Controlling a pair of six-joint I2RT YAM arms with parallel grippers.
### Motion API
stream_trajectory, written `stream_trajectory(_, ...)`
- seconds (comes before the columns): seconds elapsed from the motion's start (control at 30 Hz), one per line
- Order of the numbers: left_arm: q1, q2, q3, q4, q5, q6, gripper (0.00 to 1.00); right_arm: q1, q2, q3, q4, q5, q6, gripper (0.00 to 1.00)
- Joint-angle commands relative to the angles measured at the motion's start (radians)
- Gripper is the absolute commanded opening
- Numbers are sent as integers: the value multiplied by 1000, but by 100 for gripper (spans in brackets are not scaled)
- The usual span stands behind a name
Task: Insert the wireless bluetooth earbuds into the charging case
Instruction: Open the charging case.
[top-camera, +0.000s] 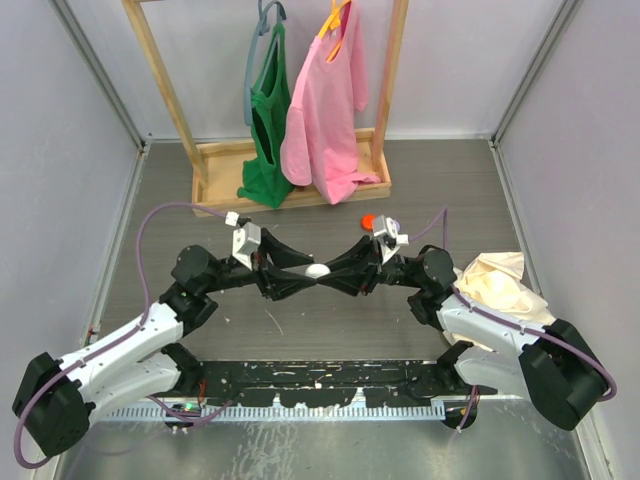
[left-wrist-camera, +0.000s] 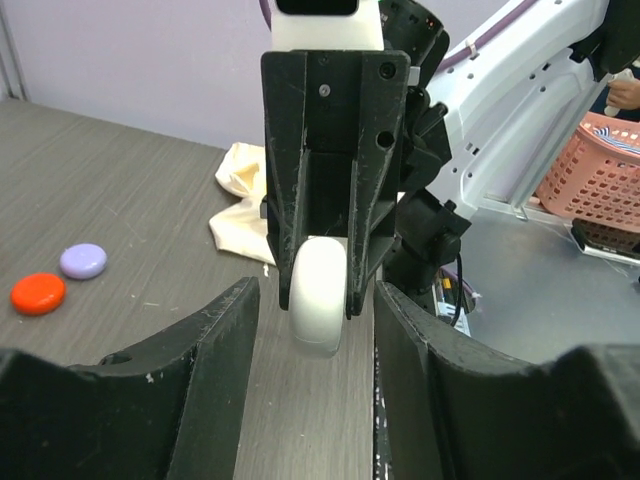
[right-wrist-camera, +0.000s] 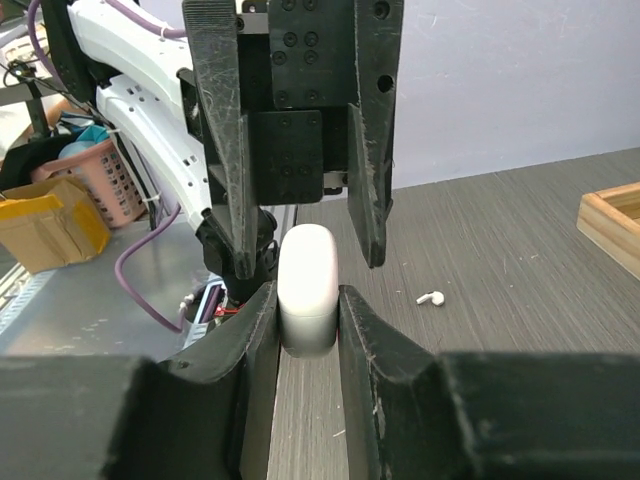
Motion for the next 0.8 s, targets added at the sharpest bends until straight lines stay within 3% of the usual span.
stream_trajectory(0.0,5,20,55,-32,39,2,50,4,-6,44,17,-22,-24,8)
stream_trajectory(0.17,6,34,64,-29,49,-10,39,4,-5,45,8,-33,-33,10)
stream_trajectory(0.23,7,34,64,-23,52,-12,27,4,-1,45,7,-35,-35,13)
stream_trajectory(0.4,6,20,44,7,38,-12,7,5,1,32,6,-28,-44,29)
stream_trajectory(0.47,6,14,37,17,34,-12,4,5,1,29,4,-25,-47,35)
stream_trajectory(0.77,7,-1,23,43,21,-7,2,5,23,26,0,-20,-47,45)
